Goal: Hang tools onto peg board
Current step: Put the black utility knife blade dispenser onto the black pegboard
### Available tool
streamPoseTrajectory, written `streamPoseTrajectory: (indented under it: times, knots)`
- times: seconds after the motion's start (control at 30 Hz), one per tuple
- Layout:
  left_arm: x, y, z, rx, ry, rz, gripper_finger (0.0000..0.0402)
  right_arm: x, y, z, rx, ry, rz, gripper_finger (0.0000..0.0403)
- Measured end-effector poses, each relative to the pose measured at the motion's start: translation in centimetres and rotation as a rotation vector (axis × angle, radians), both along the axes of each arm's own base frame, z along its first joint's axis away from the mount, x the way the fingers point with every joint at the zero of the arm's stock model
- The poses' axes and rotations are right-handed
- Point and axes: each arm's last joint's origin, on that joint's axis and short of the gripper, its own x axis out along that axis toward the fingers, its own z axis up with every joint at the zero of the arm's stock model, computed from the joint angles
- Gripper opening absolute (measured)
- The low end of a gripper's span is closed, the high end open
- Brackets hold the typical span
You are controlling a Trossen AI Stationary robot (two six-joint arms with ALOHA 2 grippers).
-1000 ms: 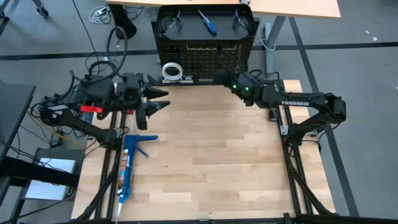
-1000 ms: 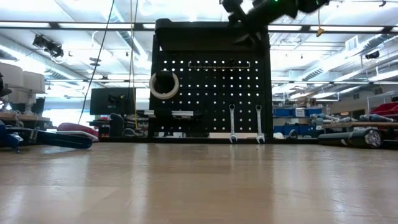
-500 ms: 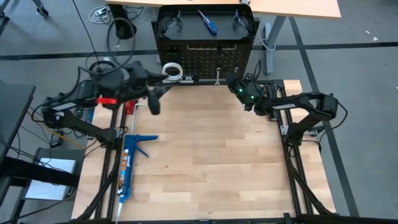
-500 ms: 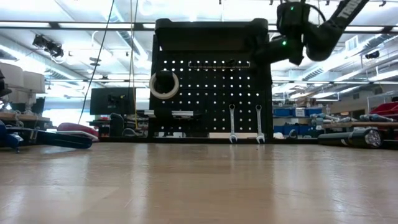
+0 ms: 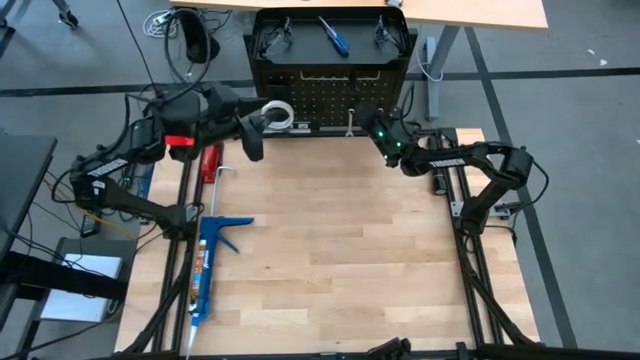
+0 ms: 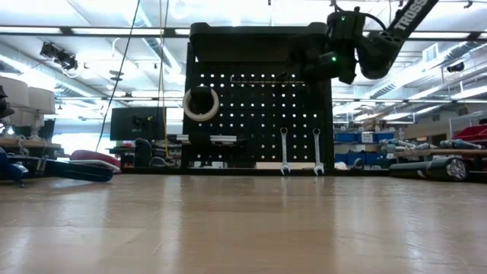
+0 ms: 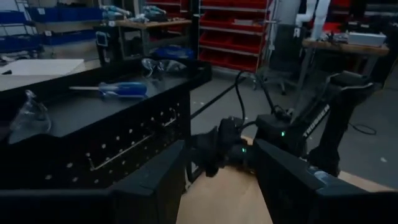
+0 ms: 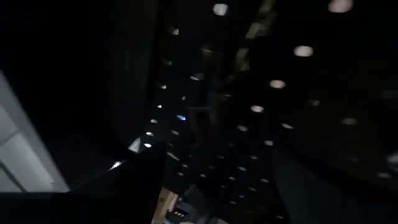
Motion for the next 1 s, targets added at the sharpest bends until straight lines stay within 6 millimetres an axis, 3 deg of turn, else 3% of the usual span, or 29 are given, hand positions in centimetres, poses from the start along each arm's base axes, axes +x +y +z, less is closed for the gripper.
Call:
streamPoseTrajectory:
  times: [0.67, 1.0]
  knots:
    - [0.5, 0.8, 0.0, 0.018, 0.002, -0.059, 0.0193, -0.6, -3.1, 1.0, 0.003, 0.084, 0.045, 0.0295]
    - [0.5, 0.8, 0.0, 0.02, -0.001, -0.057, 0.0193, -0.4, -3.7, 1.9, 0.014, 0.073, 0.055, 0.029]
